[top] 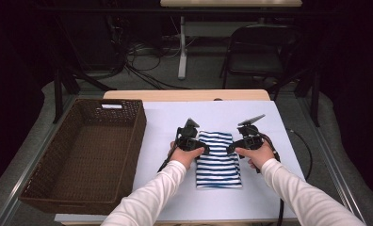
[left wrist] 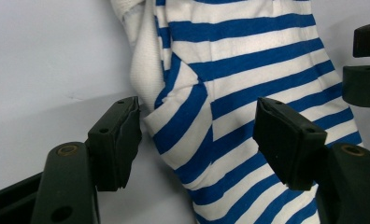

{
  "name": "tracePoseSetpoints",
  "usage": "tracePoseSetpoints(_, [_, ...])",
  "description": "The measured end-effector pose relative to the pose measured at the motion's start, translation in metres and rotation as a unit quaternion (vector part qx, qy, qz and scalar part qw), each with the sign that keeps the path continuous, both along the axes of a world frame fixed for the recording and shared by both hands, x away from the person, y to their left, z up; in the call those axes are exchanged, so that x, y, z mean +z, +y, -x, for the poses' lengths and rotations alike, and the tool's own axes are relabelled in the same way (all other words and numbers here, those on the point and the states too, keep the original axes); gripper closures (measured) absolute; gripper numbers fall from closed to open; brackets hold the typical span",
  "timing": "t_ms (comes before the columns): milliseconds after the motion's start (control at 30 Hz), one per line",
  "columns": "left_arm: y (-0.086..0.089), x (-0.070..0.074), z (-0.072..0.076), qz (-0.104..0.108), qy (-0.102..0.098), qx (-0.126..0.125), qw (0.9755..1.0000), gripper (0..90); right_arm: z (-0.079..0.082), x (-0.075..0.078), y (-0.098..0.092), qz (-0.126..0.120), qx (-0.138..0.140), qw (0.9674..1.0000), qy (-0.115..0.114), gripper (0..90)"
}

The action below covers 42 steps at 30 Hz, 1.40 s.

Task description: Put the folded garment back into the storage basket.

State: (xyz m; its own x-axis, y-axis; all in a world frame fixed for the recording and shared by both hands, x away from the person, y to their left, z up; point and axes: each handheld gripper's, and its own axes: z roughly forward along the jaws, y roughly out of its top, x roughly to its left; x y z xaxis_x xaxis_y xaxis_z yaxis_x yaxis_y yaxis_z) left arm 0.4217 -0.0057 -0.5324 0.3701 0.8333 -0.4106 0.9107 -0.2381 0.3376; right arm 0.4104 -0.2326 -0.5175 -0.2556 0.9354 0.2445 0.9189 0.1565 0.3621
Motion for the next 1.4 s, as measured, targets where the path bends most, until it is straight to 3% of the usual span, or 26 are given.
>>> tracePoseSetpoints(67, [-0.002,-0.001,0.001,-0.003,-0.002,-0.001,1.0,32.8,0.0,-0.002,0.0,0.002,-0.003,1.0,0.006,35.0])
tracePoseSetpoints(100, [-0.003,-0.001,0.001,-0.004,-0.001,-0.001,1.0,32.7,0.0,-0.004,0.0,-0.014,-0.007,0.9999,-0.005,35.9])
tracePoseSetpoints(233, [-0.003,-0.001,0.001,-0.004,-0.002,0.001,1.0,33.7,0.0,-0.003,-0.002,-0.005,-0.009,0.9999,0.005,40.0])
tracePoseSetpoints(533, [-0.003,-0.001,0.002,-0.009,-0.002,0.0,1.0,36.8,0.0,-0.004,-0.002,-0.013,-0.029,0.9995,0.006,45.6])
tracePoseSetpoints(633, [-0.002,-0.001,0.001,-0.011,-0.003,0.003,0.9999,38.6,0.0,-0.005,-0.001,-0.021,-0.046,0.9983,0.029,50.4])
tracePoseSetpoints(867, [-0.003,-0.001,0.002,-0.014,-0.004,0.009,0.9999,39.8,-0.003,-0.008,-0.002,-0.014,-0.045,0.9982,0.037,51.0])
tracePoseSetpoints(1000, [-0.003,-0.001,0.002,-0.013,-0.006,0.011,0.9998,40.4,-0.004,-0.01,-0.003,-0.026,-0.055,0.9975,0.036,51.0])
tracePoseSetpoints(1400, [-0.003,-0.001,0.002,-0.019,-0.008,0.012,0.9997,44.4,-0.007,-0.013,-0.003,-0.045,-0.079,0.9933,0.071,55.8])
